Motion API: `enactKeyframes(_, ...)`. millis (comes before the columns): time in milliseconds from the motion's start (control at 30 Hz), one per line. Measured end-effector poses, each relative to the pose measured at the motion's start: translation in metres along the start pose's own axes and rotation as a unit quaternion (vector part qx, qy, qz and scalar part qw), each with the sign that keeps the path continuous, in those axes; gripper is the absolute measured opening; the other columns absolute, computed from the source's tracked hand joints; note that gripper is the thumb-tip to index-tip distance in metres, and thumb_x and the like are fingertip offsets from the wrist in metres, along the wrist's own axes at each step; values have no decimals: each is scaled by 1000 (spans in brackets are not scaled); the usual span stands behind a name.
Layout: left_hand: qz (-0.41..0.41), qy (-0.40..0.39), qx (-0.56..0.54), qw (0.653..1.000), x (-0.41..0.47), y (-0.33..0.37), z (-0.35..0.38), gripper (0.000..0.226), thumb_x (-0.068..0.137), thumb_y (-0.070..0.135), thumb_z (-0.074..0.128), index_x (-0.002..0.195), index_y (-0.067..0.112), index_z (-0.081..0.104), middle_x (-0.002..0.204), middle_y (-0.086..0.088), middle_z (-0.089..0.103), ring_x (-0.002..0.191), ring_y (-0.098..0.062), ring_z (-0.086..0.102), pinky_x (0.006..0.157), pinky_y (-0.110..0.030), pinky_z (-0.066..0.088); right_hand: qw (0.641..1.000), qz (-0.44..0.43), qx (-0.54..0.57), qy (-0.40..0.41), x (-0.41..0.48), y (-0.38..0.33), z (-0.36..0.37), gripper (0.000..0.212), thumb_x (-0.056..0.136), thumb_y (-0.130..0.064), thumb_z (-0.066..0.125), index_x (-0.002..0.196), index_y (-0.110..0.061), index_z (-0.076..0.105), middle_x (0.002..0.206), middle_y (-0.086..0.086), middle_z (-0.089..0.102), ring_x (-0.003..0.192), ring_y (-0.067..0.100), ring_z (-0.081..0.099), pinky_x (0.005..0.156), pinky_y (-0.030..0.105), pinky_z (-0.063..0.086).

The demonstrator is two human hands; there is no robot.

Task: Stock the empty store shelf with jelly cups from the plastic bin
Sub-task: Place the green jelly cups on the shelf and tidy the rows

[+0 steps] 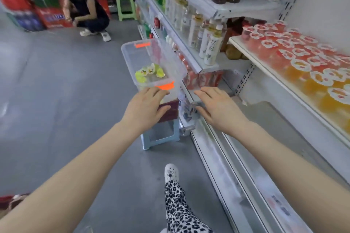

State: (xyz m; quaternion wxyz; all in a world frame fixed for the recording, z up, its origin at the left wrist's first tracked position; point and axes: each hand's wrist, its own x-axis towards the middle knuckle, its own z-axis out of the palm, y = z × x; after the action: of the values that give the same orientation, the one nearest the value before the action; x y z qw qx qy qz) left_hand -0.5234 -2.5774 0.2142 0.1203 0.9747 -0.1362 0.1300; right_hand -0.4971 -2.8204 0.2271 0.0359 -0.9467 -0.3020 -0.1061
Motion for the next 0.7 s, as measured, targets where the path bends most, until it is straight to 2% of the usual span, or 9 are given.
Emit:
enactKeyframes(167,-55,-7,5,998,41,-70,15,41,92,34,61,128,17,58,121,-5,61,109,-30,53,93,-39,44,999,-22,23,-27,91,12,45,49,96,-31,53,140,-9,48,134,9,54,123,30,48,105,38,35)
enactKeyframes(333,-84,-23,13,996,102,-138,30,38,93,33,59,128,17,59,120,-4,61,104,-30,54,89,-38,44,996,-39,58,-51,186,28,84,50,95,-31,56,140,-11,48,135,8,53,123,29,48,104,40,37)
enactKeyframes(433,-105,-47,11,993,136,-175,44,38,95,34,56,130,21,57,123,-1,60,110,-27,52,94,-35,42,993,-35,95,-63,236,36,108,50,95,-29,57,140,-13,47,136,8,53,124,29,47,104,39,35)
enactKeyframes(700,-95,-101,-15,990,200,-256,91,35,93,31,60,126,20,61,120,-2,62,110,-27,53,92,-38,47,971,5,165,-172,315,34,190,49,95,-28,54,141,-15,47,139,6,51,122,28,50,101,40,40)
